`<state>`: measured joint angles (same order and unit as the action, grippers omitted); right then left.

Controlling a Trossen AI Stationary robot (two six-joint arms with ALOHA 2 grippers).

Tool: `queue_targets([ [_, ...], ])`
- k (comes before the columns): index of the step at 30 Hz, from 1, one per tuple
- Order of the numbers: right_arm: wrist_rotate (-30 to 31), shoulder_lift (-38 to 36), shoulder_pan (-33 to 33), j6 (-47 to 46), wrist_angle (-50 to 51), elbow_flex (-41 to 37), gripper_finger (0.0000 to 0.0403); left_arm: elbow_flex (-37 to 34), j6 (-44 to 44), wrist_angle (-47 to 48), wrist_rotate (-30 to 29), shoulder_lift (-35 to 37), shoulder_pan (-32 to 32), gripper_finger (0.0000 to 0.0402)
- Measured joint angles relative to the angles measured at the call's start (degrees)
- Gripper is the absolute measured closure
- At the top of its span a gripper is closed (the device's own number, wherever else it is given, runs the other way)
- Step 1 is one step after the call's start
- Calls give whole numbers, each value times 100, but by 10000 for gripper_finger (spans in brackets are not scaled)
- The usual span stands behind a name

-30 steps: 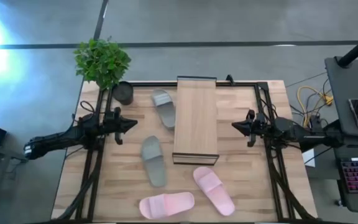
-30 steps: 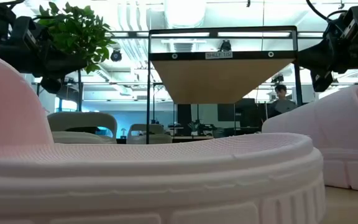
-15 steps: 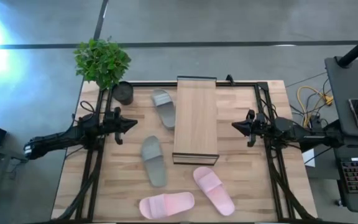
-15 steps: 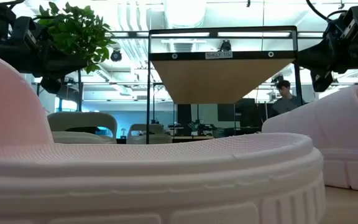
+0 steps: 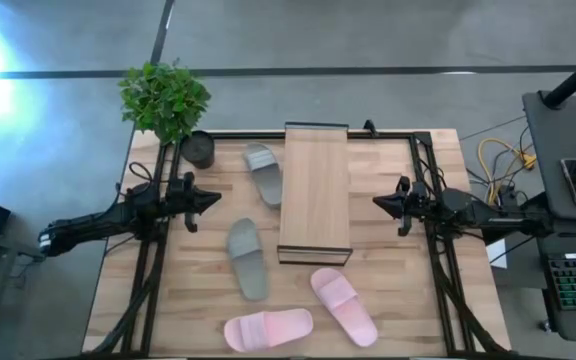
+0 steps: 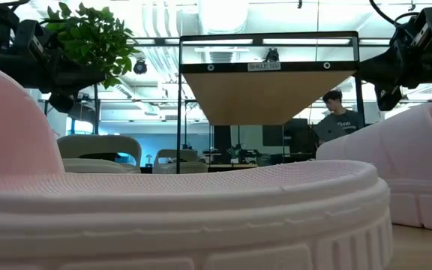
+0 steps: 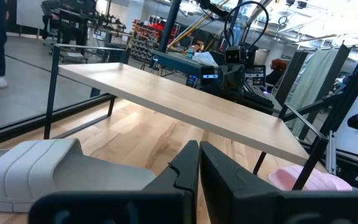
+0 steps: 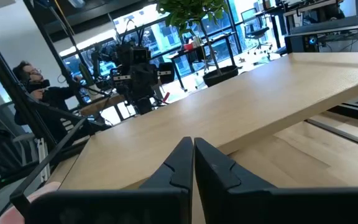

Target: Pick and place slides into the shelf

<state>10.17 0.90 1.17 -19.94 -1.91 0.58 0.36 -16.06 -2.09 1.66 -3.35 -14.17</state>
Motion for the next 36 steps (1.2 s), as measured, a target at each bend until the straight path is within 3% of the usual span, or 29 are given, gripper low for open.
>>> queue_targets([
  [11,-3,-2,-2,-180,-68,0,394,0,0,0,12,2,-1,402],
  [14,-4,-1,-2,-1673,-80,0,394,0,1,0,12,0,1,402],
  [18,46,-1,-3,-4825,-120,0,394,0,1,0,10,1,-1,402],
  [20,453,49,-2,-5345,-121,0,394,0,1,0,7,0,1,402],
  [26,970,77,-2,-5512,-172,-2,394,0,-1,0,-10,1,-1,402],
  [28,1088,81,-2,-5226,-636,-4,394,0,1,0,-9,0,-1,402],
  [32,1008,190,-4,-4054,-2592,-4,394,0,155,2,-10,0,-1,402],
  [36,267,488,-7,-2727,-4842,2,394,0,1542,-2,-49,2,-1,402],
])
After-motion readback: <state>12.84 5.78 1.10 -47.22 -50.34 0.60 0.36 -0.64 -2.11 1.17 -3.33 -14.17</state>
